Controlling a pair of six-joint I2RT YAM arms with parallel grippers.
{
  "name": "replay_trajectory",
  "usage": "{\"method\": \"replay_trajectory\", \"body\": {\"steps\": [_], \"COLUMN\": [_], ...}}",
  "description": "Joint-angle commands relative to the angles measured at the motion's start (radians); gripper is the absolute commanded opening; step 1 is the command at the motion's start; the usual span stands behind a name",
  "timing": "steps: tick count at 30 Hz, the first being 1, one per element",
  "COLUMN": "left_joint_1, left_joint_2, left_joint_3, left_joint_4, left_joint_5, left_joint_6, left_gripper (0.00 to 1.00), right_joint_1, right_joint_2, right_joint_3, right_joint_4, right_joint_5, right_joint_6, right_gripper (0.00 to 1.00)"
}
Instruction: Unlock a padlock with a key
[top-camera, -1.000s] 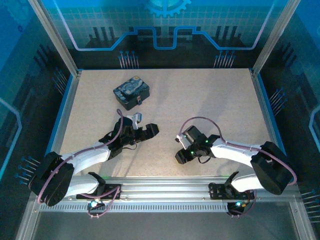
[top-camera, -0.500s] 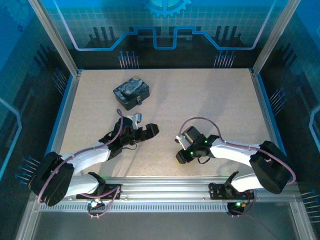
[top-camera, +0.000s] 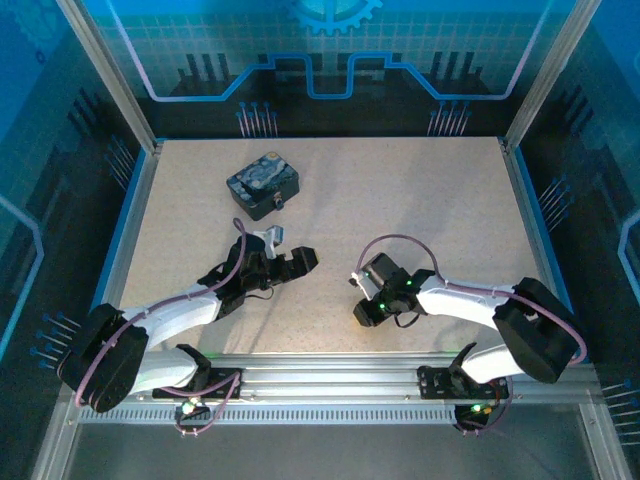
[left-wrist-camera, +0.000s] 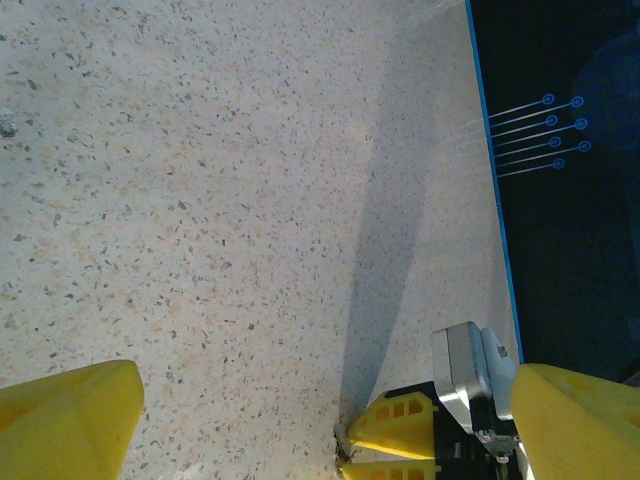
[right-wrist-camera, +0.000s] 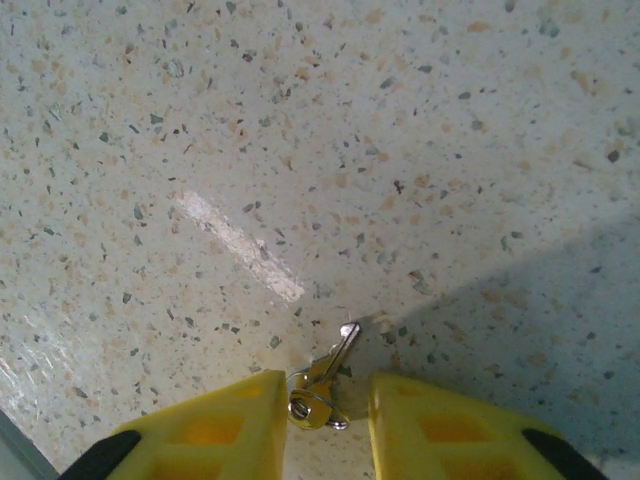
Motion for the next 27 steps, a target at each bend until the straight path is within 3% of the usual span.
{"method": "replay_trajectory", "body": {"steps": [1,15,22,27], "left_joint_1": [-0.009,-0.007,-0.006,-0.007], "left_joint_2": [0.005,0.000,-0.004,-0.003], "left_joint_3": [0.002,0.011,0.028,0.045], "left_joint_4": [-0.009,-0.023,-0.046,-0.075], "left_joint_5": [-0.014,-0.024,-0.009,0.024], "left_joint_6": [0.011,-0.001,-0.076,-0.228], "left_gripper": [0.96,0.96,0.96,0.96], "right_joint_1": [0.023,0.021,0.013,0.011], "right_joint_2": [0.020,-0.053,-0.083,-0.104], "right_joint_3": [0.013,0.002,0.006,0.027], "right_joint_4": [-0.004,-0.032,-0.004,0.008], "right_joint_5": [-0.030,0.025,0.024,0.022], "right_joint_6": [0.011,0.013,0.019,0.034], "right_gripper": [0.25,0.03,0.00,0.00]}}
